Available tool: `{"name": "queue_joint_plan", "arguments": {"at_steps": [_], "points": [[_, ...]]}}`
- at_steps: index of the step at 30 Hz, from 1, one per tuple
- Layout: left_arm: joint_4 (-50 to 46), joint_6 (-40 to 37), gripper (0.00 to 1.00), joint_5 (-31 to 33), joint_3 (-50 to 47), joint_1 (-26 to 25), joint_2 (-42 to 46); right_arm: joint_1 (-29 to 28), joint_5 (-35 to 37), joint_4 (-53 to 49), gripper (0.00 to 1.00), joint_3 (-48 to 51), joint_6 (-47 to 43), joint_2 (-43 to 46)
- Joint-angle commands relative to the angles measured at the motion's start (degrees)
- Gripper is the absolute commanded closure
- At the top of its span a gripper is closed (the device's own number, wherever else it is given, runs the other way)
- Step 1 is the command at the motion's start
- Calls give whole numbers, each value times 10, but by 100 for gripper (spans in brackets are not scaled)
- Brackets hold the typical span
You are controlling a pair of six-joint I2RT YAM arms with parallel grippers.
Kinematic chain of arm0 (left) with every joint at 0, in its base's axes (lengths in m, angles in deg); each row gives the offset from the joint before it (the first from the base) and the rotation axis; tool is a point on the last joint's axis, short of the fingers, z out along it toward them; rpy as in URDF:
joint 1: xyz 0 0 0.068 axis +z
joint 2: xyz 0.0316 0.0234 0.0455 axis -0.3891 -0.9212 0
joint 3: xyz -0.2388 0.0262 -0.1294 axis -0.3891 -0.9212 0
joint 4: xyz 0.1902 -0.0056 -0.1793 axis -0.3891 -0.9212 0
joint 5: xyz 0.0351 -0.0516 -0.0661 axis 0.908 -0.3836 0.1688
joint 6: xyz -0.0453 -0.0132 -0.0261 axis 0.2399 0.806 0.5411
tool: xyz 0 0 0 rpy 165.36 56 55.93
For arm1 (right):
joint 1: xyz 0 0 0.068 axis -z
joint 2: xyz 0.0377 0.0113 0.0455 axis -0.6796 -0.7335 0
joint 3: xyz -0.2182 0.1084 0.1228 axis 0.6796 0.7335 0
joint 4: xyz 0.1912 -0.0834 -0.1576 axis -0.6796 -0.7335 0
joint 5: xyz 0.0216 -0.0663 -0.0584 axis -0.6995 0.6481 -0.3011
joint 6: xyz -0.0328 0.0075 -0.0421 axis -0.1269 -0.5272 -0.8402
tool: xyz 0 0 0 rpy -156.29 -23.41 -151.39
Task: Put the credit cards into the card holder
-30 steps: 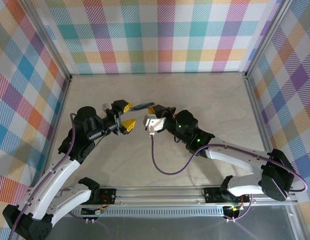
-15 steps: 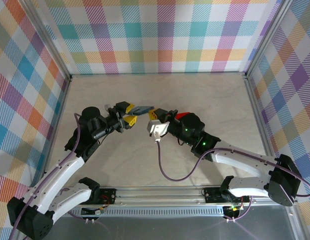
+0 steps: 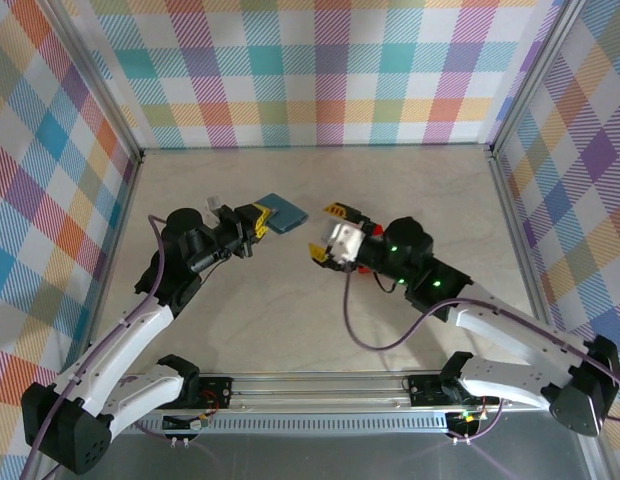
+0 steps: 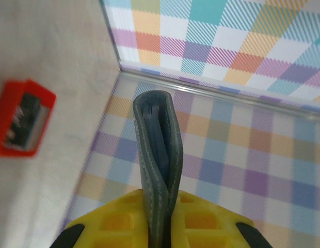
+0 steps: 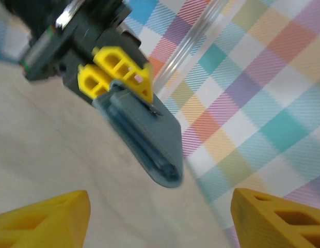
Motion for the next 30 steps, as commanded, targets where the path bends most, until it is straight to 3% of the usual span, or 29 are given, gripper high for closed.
{"name": "queue_joint_plan", "arguments": {"at_steps": [1, 7, 11, 16, 19, 25, 30], "points": [[45, -204, 96, -9, 44, 14, 0, 51, -172, -89, 27, -26, 237, 17], [62, -409, 94, -139, 97, 18, -37, 169, -358, -93, 31, -74, 524, -41], [84, -477, 95, -202, 99, 18, -45, 209, -435, -70, 35, -103, 659, -92], [86, -507, 95, -267, 106, 18, -60, 215, -531, -14, 38, -128, 760, -152], [102, -503, 95, -293, 104, 18, -70, 214, -560, 32, 39, -126, 789, -168], [181, -455, 95, -348, 89, 16, -97, 206, -583, 9, 42, -149, 766, -188], [190, -453, 95, -362, 87, 15, -111, 198, -590, 10, 48, -155, 760, -193]]}}
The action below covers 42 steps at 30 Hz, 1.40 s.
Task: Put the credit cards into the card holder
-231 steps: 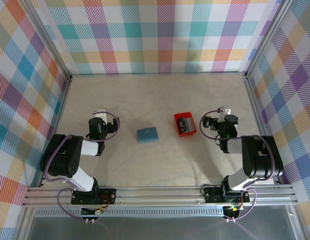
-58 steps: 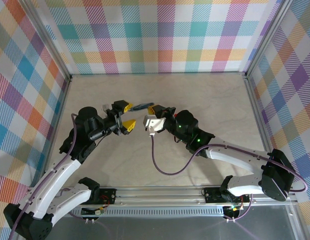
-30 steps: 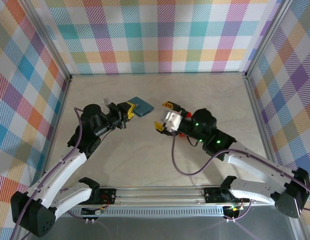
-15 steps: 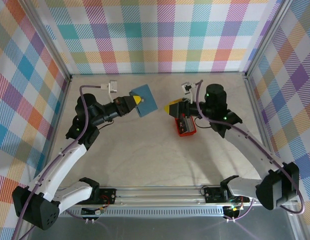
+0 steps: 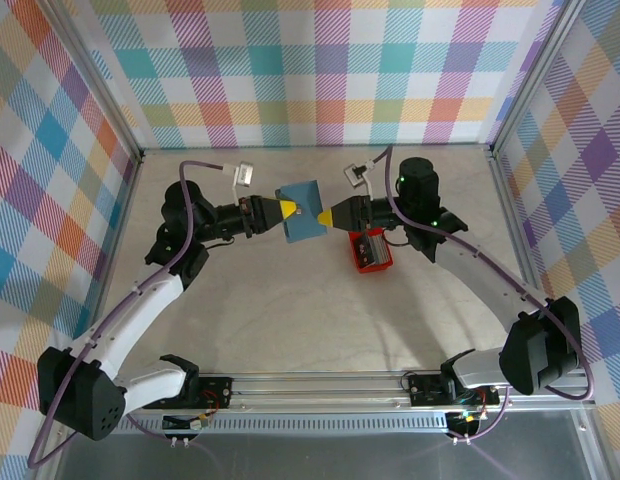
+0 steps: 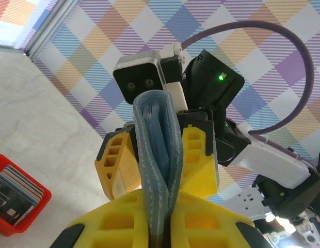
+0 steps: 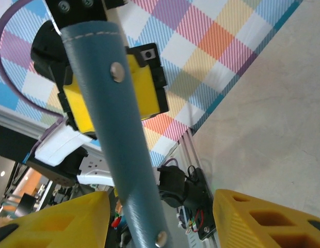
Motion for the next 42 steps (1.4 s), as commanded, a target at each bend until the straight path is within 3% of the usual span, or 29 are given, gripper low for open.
{"name": "queue_joint_plan", "arguments": {"at_steps": [1, 5, 8, 14, 19, 22, 26, 30, 35, 42], "points": [[50, 2, 95, -33, -1, -1, -1, -5, -28, 16, 50, -19, 1, -4], [62, 7, 95, -29, -8, -3, -3, -7, -31, 17, 61, -20, 0, -6], [66, 9, 90, -30, -13, -3, -2, -8, -31, 16, 73, -20, -4, -7], [6, -31, 64, -18, -11, -1, 14, -8, -18, -15, 96, -21, -40, -5], [-83, -72, 39, 45, -9, 2, 44, -8, 29, -39, 100, -14, -67, 5], [-150, -97, 32, 103, -5, 2, 65, -8, 43, -24, 100, 6, -83, 13], [-253, -154, 29, 153, 26, 10, 82, -8, 48, -125, 100, -7, -195, 15], [-341, -246, 28, 119, 82, 24, 64, -8, 36, -205, 100, -9, -341, 30], [-484, -420, 32, 69, 160, 24, 35, -11, 114, -368, 100, -55, -542, 32], [-548, -539, 31, 48, 177, 20, 15, -35, 162, -463, 100, -99, -678, 18]]}}
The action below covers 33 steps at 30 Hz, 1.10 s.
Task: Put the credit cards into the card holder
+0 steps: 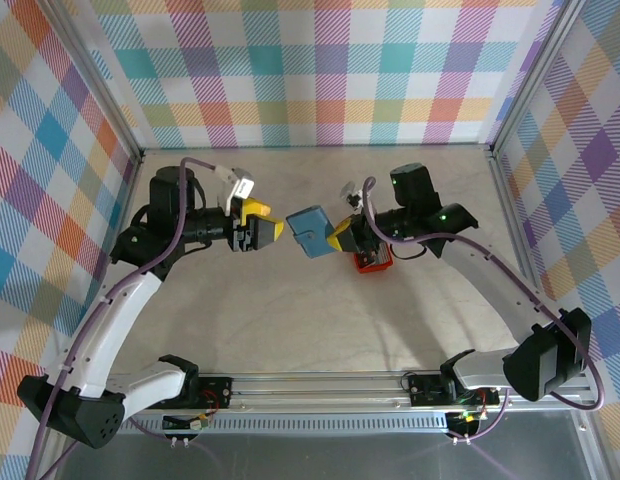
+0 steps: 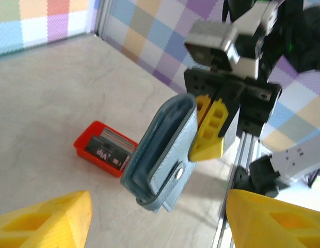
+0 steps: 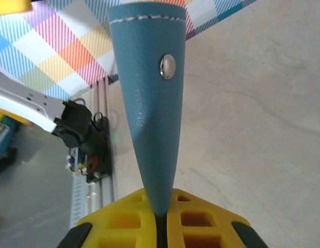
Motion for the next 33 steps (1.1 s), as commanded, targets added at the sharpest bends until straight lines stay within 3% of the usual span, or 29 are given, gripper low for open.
{"name": "queue_joint_plan", "arguments": {"at_steps": [1, 5, 11, 19, 21, 24, 26, 28, 30, 33], "points": [[-53, -108, 30, -36, -1, -7, -8, -22, 33, -73, 100, -18, -128, -1], [-39, -152, 24, -24, -20, -42, 0, -52, 86, -123, 100, -44, -183, -21], [-64, -185, 23, -19, -22, -65, -15, -79, 90, -151, 100, -77, -211, -40], [-77, -202, 35, -24, -26, -85, -39, -104, 85, -155, 100, -106, -228, -48], [-68, -201, 44, -27, -32, -87, -38, -108, 78, -149, 100, -105, -227, -47], [-64, -200, 77, -41, -34, -88, -37, -108, 72, -135, 100, -105, -213, -49], [-59, -200, 91, -37, -41, -87, -29, -103, 78, -112, 83, -101, -182, -48], [-35, -175, 98, -31, -59, -82, -11, -64, 36, -51, 57, -78, -113, -36], [46, -74, 100, -31, -98, -64, 9, -4, -25, 43, 41, -32, -13, -13], [240, 145, 100, 28, -175, -51, 46, 62, -82, 196, 35, 48, 158, 32]]}}
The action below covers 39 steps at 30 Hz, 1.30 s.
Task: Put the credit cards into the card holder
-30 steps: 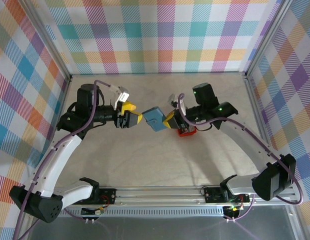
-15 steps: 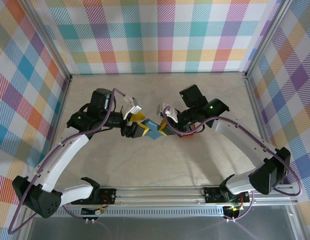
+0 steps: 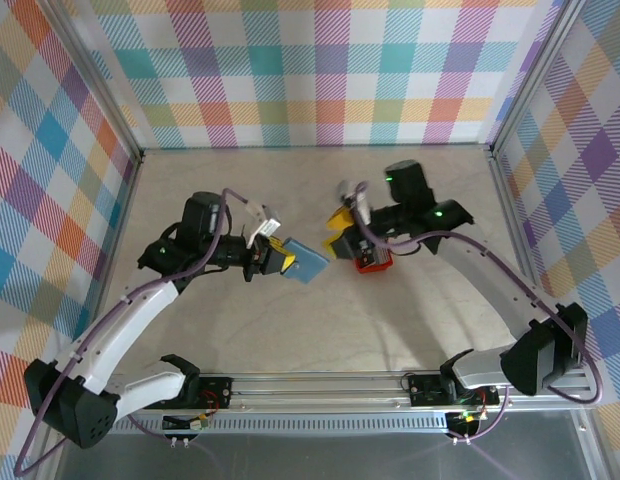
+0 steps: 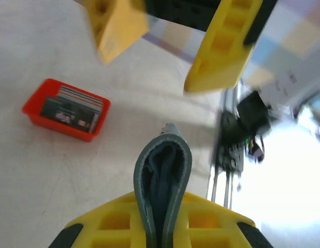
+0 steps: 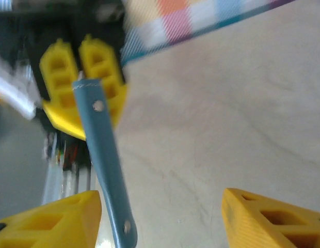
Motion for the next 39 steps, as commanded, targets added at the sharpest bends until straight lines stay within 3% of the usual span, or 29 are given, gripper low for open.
{"name": "queue_joint_plan", "arguments": {"at_steps": [1, 4, 6, 9, 12, 16, 21, 28, 36, 39], "points": [[247, 282, 100, 72, -67, 11, 43, 51, -83, 202, 32, 76, 226, 53], [393, 486, 100, 197, -123, 7, 77, 56, -87, 349, 28, 147, 388, 86], [437, 555, 100, 268, -145, 0, 95, 56, -69, 429, 27, 180, 507, 95], [476, 587, 100, 326, -149, -23, 107, 56, -27, 519, 28, 214, 678, 91], [495, 607, 100, 379, -140, -46, 107, 38, -2, 576, 30, 229, 776, 82], [534, 635, 100, 415, -135, -64, 91, -1, 20, 592, 30, 221, 818, 75], [552, 639, 100, 412, -119, -79, 68, -33, 42, 679, 31, 218, 876, 45], [558, 645, 100, 415, -119, -96, 59, -64, 84, 711, 35, 202, 895, 12], [553, 663, 100, 399, -125, -105, 58, -74, 137, 726, 51, 186, 908, -3], [550, 669, 100, 394, -132, -106, 61, -74, 139, 733, 66, 175, 902, -9]]}}
